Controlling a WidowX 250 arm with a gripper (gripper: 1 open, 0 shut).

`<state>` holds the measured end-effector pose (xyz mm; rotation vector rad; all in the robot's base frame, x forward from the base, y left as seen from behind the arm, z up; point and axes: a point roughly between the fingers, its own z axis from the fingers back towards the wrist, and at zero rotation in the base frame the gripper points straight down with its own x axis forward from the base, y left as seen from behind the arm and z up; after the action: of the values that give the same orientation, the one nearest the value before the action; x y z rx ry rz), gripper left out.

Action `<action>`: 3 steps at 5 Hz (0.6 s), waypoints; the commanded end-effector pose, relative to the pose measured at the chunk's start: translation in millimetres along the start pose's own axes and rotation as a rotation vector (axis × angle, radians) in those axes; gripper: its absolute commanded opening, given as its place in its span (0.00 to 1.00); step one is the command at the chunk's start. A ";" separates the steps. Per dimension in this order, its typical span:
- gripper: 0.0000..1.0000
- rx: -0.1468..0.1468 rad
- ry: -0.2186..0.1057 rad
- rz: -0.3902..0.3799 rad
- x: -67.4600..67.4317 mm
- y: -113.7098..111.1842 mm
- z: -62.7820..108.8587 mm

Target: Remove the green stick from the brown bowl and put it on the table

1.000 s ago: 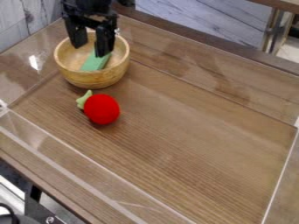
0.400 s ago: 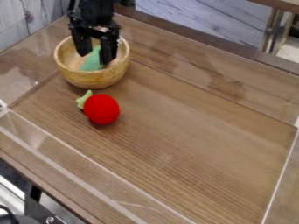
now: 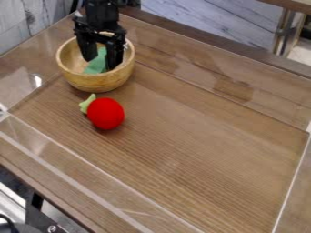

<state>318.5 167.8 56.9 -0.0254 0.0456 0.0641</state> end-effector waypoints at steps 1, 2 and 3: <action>1.00 0.030 -0.064 0.016 10.6 10.2 16.9; 1.00 0.031 -0.064 0.022 14.3 12.7 12.8; 1.00 0.030 -0.065 0.028 17.4 14.7 8.8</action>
<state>330.3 176.0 50.0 -0.0159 0.0264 0.0826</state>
